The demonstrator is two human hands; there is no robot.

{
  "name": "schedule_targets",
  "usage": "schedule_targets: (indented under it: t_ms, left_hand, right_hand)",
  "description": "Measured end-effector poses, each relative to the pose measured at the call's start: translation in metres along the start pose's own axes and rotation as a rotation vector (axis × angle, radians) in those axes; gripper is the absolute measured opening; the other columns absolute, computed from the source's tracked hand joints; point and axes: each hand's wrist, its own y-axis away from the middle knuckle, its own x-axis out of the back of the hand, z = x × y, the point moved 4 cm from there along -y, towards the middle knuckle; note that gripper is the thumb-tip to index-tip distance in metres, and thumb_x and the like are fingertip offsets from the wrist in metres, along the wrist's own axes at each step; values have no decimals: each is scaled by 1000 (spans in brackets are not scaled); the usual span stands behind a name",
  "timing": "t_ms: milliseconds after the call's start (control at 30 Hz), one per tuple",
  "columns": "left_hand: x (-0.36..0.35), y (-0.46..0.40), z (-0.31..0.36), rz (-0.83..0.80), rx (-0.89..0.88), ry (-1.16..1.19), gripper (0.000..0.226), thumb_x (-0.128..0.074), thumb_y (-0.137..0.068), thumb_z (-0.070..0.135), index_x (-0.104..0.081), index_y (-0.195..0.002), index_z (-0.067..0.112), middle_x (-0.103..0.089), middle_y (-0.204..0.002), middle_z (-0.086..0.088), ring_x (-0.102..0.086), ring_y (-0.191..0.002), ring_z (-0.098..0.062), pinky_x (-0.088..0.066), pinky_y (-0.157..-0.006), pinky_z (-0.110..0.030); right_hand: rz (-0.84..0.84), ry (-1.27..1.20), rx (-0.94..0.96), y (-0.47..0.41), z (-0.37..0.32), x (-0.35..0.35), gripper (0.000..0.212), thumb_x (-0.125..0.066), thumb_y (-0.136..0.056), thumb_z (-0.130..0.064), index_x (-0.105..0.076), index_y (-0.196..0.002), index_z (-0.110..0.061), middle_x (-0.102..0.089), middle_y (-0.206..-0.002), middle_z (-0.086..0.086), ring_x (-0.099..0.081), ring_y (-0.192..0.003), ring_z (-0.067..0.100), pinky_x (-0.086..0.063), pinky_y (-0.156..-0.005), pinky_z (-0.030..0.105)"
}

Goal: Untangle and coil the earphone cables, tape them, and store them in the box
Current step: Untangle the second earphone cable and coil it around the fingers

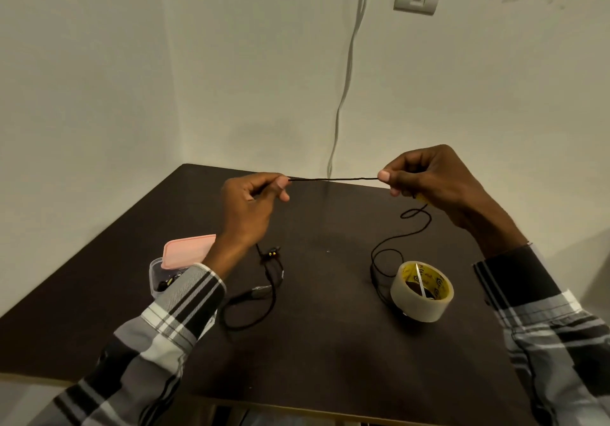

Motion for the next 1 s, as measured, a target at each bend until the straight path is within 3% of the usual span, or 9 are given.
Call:
schedule_targets:
  t_ms: [100,233,333,400,433,567,733,833,1000]
  left_hand:
    - [10,0,-9,49,37,-15,13,-66,-92,12,-74,-81,15,-72,-72,-4,-71,-81,-25,-55,-81,-30]
    - [15,1,-22,8,107,-142,13,-66,-93,16,-74,-85,22,-73,-74,7,-70,-81,-26,-52,-73,-24]
    - [4,5,-27,-129,165,-318,18,-61,-95,18,-74,-108,19,-76,-102,4,-68,-105,-13,-52,-94,-30]
    - [-8,8,-16,-191,108,-313,27,-62,-95,26,-69,-120,18,-70,-120,4,-57,-124,-9,-45,-106,-33]
    - [-17,11,-6,-232,70,-258,30,-64,-94,31,-69,-121,19,-70,-120,6,-57,-124,-6,-45,-106,-31]
    - [-45,21,23,-419,-36,-100,23,-69,-90,27,-74,-111,19,-77,-92,6,-72,-92,-5,-56,-85,-28]
    - [-39,12,22,-337,-64,-198,13,-68,-90,17,-79,-95,18,-76,-79,4,-71,-74,-7,-57,-69,-32]
    - [-30,10,18,-240,-65,-250,11,-68,-90,18,-78,-85,18,-74,-74,3,-70,-72,-11,-55,-66,-36]
    - [-16,6,12,-191,-37,-285,14,-68,-90,20,-75,-80,25,-69,-64,12,-64,-61,-1,-49,-61,-21]
  right_hand:
    - [23,-66,2,1,9,5,15,-76,-81,-24,-75,-81,-9,-68,-60,-2,-62,-60,9,-51,-60,18]
    - [30,-159,-18,3,14,5,17,-71,-88,-21,-74,-88,-4,-65,-62,1,-56,-57,11,-44,-52,20]
    - [-17,-153,-24,3,10,-11,12,-70,-90,-17,-74,-85,-6,-65,-63,4,-54,-57,9,-42,-53,19]
    - [-81,-141,-21,4,5,-29,11,-71,-89,-17,-74,-83,-8,-65,-64,3,-57,-59,8,-45,-56,18]
    - [-111,-131,-13,4,2,-38,11,-71,-89,-18,-74,-82,-10,-66,-64,2,-58,-60,7,-47,-57,18]
    - [-125,-151,11,6,-7,-64,15,-71,-90,-18,-75,-86,-4,-70,-66,0,-60,-58,2,-44,-56,12]
    - [-90,-213,-38,8,-5,-60,14,-79,-83,-21,-77,-90,-10,-75,-80,16,-48,-65,23,-35,-54,26]
    - [-80,-177,-76,10,-1,-48,11,-81,-79,-15,-77,-90,-11,-74,-75,7,-54,-63,12,-40,-55,21]
    - [-32,-102,-44,13,-1,-28,7,-76,-85,-17,-78,-82,-11,-77,-77,3,-53,-59,-1,-40,-53,14]
